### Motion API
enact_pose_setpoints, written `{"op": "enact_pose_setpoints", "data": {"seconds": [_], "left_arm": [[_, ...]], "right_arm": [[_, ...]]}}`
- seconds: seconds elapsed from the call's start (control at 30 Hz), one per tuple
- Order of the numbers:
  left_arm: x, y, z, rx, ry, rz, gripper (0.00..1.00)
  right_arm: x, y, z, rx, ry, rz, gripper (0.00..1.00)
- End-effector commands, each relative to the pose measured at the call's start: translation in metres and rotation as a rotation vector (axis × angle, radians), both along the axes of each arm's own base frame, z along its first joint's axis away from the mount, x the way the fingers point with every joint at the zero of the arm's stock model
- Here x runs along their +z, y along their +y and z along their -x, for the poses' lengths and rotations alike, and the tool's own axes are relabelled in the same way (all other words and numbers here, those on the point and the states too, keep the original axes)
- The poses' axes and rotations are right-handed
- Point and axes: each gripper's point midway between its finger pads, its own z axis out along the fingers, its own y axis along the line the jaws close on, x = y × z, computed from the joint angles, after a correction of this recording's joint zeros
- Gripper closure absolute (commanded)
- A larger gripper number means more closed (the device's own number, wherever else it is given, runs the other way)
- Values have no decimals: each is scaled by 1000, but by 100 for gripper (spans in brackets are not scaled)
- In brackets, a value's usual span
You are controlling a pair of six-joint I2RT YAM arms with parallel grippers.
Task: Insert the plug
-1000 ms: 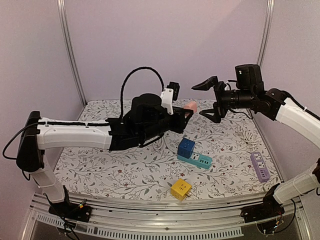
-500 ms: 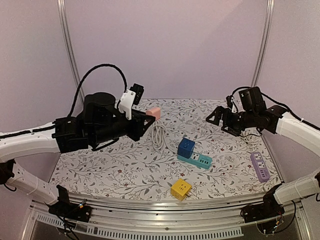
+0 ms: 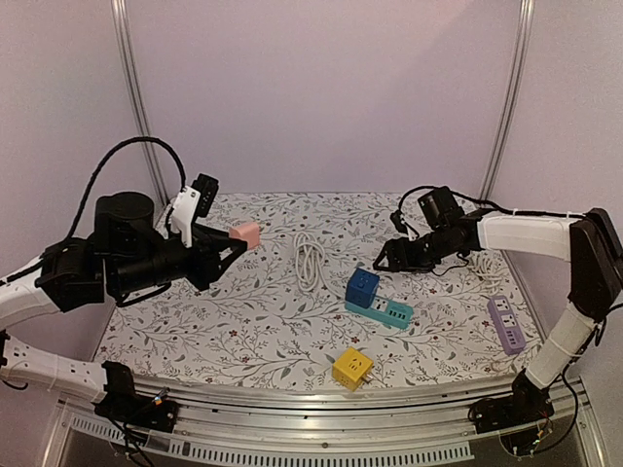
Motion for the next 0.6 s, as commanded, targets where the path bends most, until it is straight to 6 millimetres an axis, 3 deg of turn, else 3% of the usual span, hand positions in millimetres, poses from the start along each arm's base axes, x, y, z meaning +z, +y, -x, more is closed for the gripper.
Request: {"op": "enact_pose_setpoints", "data": {"seconds": [0.0,0.13,0.27,0.47,0.57], "left_arm": [[-11,21,-1,73,47,-20,100],[-9,28,1,85,45,-14,100],[-9,30,0,91,43,-24,100],[-11,19,-3,62,30,-61,100],[-13,9,-3,17,23,-95,100]], "right_arm": [[-21,34,3,42,149,-133,22],[-32,52,11,28,258,-180,29],[-32,76,28,86,296,-217,34],[-38,113,69,185,395,-243,39],[-32,141,96,282,421,-291,41]]}}
